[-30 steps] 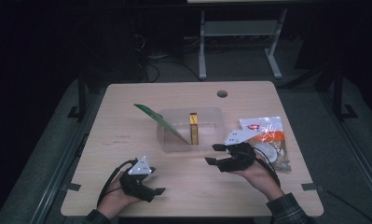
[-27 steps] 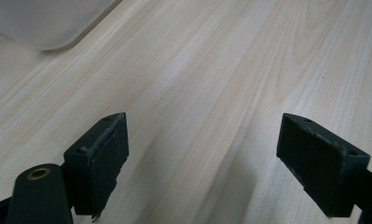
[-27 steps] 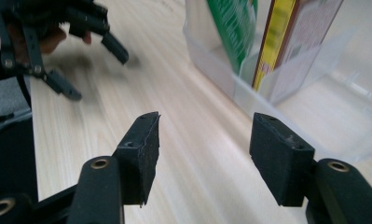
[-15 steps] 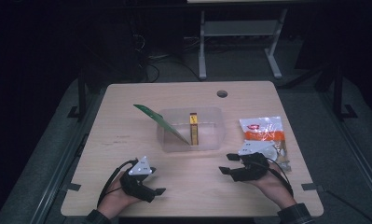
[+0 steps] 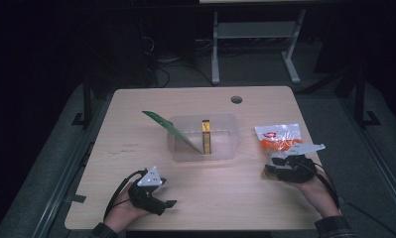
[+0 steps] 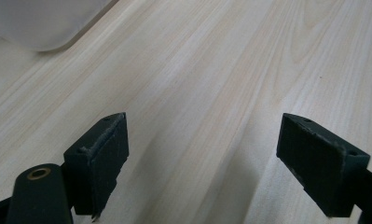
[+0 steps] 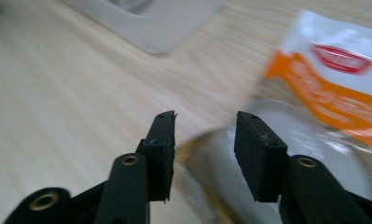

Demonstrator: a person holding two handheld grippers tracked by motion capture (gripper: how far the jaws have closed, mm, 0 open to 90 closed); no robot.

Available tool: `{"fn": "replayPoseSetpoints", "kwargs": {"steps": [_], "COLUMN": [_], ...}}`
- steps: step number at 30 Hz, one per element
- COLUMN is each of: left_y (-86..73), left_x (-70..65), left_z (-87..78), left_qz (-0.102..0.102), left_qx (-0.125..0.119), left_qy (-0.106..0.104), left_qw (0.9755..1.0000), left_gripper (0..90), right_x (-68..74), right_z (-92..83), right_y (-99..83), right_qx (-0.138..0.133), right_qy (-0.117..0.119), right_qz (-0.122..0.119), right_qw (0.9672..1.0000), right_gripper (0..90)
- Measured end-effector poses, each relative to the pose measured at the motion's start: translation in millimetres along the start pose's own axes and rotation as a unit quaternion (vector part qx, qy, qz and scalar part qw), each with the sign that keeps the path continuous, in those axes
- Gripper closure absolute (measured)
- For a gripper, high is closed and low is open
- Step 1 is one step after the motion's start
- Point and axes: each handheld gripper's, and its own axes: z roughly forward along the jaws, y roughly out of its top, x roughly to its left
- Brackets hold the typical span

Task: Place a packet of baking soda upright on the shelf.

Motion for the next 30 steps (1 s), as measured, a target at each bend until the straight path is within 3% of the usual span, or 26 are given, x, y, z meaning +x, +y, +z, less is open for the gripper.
{"fn": "replayPoseSetpoints", "kwargs": {"steps": [5, 11, 15, 19, 25, 30], "left_y": [-0.2, 0.1, 0.0, -0.2, -0.1, -0.3], "left_x": [-0.2, -1.3, -1.1, -1.0, -1.5, -1.3], "left_z": [-0.5, 0.8, 1.2, 1.4, 1.7, 2.0], "left_qz": [0.0, -0.004, -0.003, -0.003, 0.002, 0.0], "left_qx": [0.001, 0.002, 0.003, 0.004, 0.005, 0.006], "left_qy": [0.001, -0.001, -0.001, -0.001, -0.002, -0.002], "left_qw": [1.0, 1.0, 1.0, 1.0, 1.0, 1.0], "left_gripper": [16.2, 16.2, 16.2, 16.3, 16.2, 16.2], "right_x": [-28.1, -46.8, -52.8, -48.0, -39.2, -32.2], "right_z": [-11.0, -12.7, -12.6, -10.2, -4.7, -2.4], "right_y": [-9.4, -21.9, -23.9, -21.4, -16.6, -15.0], "right_qx": [0.001, 0.033, 0.032, 0.044, 0.063, 0.067], "right_qy": [-0.057, -0.092, -0.072, -0.038, -0.033, -0.004], "right_qz": [0.021, 0.024, 0.028, 0.03, 0.005, 0.008], "right_qw": [0.9982, 0.9949, 0.9965, 0.9979, 0.9975, 0.9977], "right_gripper": [81.0, 89.7, 89.9, 90.0, 90.0, 90.0]}}
